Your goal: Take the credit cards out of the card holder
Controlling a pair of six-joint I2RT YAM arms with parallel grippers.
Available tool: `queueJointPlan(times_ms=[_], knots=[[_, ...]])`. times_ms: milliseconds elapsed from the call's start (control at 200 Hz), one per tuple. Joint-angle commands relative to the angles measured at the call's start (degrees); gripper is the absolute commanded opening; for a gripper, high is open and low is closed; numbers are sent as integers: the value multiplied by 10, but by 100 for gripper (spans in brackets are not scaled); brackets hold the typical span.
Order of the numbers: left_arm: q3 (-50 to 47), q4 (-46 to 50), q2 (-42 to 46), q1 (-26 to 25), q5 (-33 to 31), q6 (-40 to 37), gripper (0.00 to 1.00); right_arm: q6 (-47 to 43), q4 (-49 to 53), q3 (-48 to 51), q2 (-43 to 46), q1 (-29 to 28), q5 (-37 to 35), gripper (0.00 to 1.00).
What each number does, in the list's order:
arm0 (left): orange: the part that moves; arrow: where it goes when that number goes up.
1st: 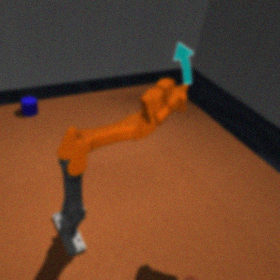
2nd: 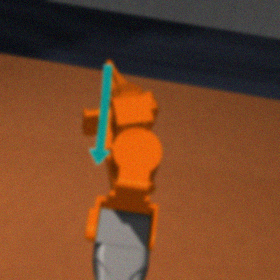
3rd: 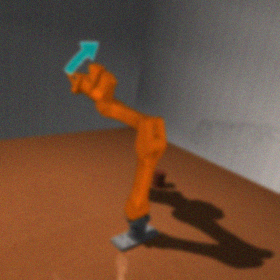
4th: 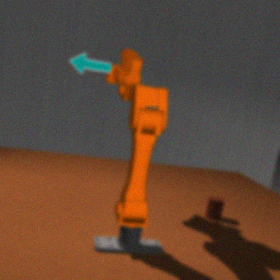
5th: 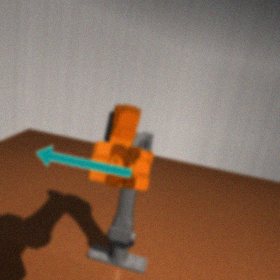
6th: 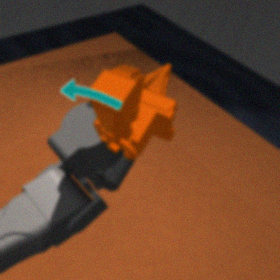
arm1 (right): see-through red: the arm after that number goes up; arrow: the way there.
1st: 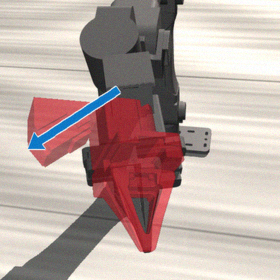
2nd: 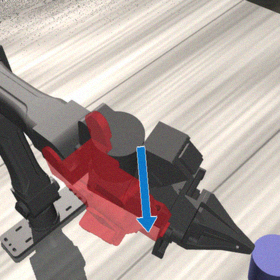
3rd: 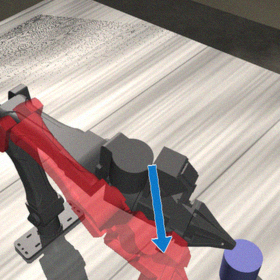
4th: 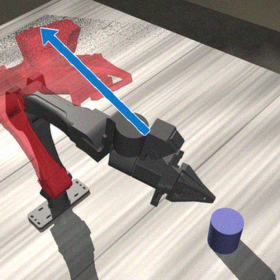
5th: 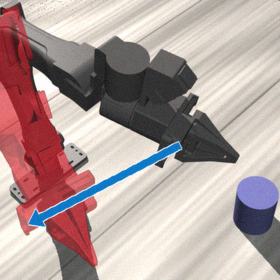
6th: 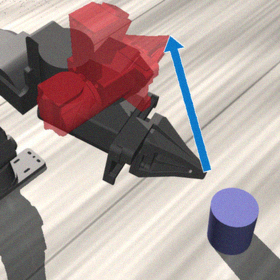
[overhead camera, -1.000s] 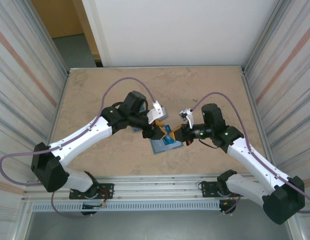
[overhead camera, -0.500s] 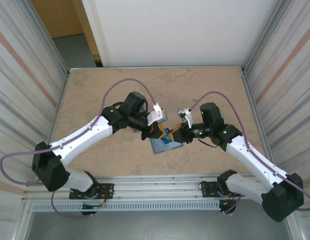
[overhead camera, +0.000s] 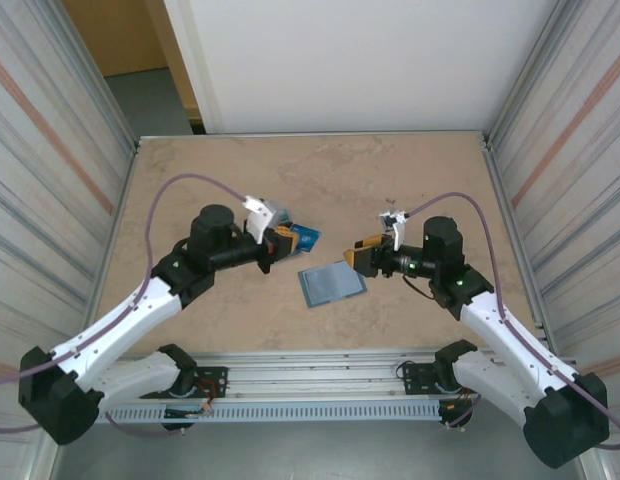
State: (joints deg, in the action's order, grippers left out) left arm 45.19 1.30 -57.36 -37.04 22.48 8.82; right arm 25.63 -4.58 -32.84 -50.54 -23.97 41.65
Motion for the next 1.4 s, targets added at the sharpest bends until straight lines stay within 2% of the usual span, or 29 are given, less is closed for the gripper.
queueJointPlan(times_ms=[0, 115, 451, 737, 837, 1077, 1233, 1288, 1398], knots=[[-52, -133, 31, 5, -56, 120, 0, 97, -142, 19, -19, 1, -12, 59], [-78, -177, 42, 6, -56, 158, 0, 134, -215, 20, -58, -12, -11, 48], [-102, -272, 23, 8, -25, 245, 0, 166, -361, -39, -208, -67, 33, 49], [-107, -313, 2, 10, -9, 272, 0, 170, -403, -66, -239, -79, 56, 49], [-107, -324, -3, 10, -3, 278, 0, 169, -403, -69, -239, -79, 57, 41], [-112, -340, -14, 10, 4, 290, 0, 166, -409, -71, -232, -83, 74, 14], [-114, -332, -14, 11, 1, 290, 0, 148, -392, -65, -215, -84, 76, 4], [-114, -326, -13, 13, 0, 290, 7, 133, -363, -68, -204, -84, 71, 3], [-107, -295, -1, 20, 3, 271, 29, 97, -299, -71, -179, -84, 58, 2]])
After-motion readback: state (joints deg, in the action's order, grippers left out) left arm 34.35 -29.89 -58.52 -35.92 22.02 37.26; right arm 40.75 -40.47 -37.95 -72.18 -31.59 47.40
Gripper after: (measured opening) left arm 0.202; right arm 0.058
